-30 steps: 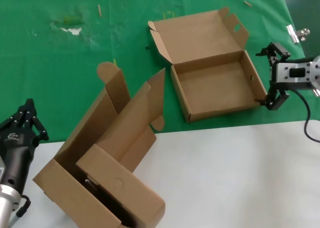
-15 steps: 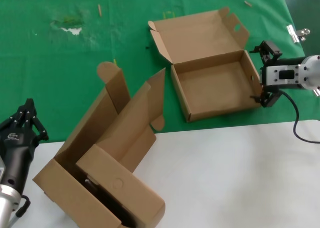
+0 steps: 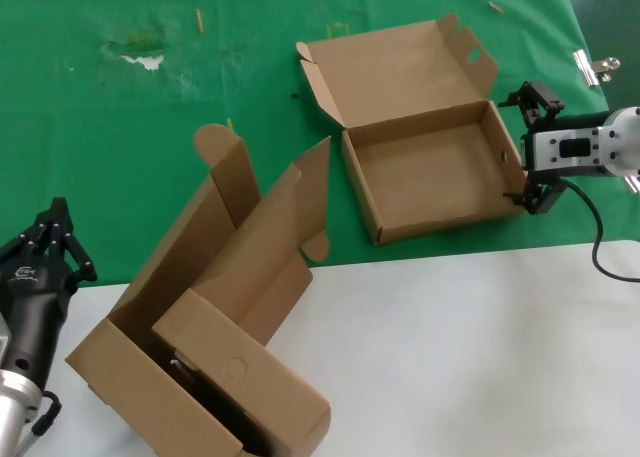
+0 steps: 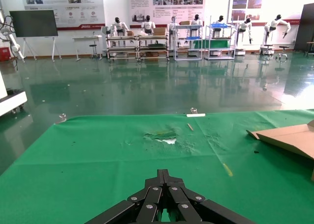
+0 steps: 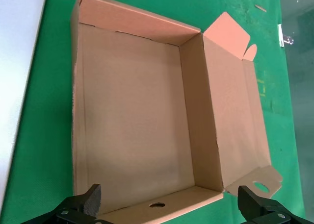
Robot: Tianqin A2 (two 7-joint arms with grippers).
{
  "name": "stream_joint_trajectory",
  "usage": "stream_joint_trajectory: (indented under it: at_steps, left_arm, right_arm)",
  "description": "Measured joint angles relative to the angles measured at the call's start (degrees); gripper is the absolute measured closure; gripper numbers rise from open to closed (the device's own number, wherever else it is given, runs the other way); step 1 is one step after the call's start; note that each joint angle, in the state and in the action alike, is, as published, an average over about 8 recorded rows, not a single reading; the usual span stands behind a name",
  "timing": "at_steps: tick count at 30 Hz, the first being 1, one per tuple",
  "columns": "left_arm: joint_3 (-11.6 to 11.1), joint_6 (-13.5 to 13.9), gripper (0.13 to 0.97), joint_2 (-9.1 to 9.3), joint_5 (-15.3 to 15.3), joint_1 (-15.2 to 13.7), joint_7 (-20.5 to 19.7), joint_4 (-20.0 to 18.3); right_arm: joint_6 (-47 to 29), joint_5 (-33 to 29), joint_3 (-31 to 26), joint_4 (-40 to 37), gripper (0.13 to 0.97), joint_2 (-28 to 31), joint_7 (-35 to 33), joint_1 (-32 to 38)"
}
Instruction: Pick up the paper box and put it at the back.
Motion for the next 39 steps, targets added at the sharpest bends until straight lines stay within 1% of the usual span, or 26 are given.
stream_joint_trajectory:
  at_steps: [7,12,16,31,34,39]
  left_arm:
    - [0.0,0.0,0.957,0.0,0.0,0.0,0.0,0.0]
    - [0.0,0.0,0.957,0.0,0.0,0.0,0.0,0.0]
    - [0.0,0.0,0.957,0.0,0.0,0.0,0.0,0.0]
    - [0.0,0.0,0.957,0.0,0.0,0.0,0.0,0.0]
    - [0.0,0.0,0.957,0.0,0.0,0.0,0.0,0.0]
    - [0.0,0.0,0.957,0.0,0.0,0.0,0.0,0.0]
  right_arm:
    - [0.27,0.42,0.4,0.31,0.129,0.08,-1.69,-0.77]
    - [-1.25,-0.3,-0.4,1.56,0.129,0.53,-0.64,-1.61]
    - [-2.98,-1.14,-1.32,3.6,0.129,1.1,1.85,-2.31]
    - [-8.25,-4.59,-4.77,15.93,0.129,4.66,14.32,-5.8]
    - [-6.6,-3.74,-3.77,16.14,0.129,4.54,14.3,-5.68]
    - [-2.33,1.13,1.15,15.58,0.129,3.43,14.15,-4.45]
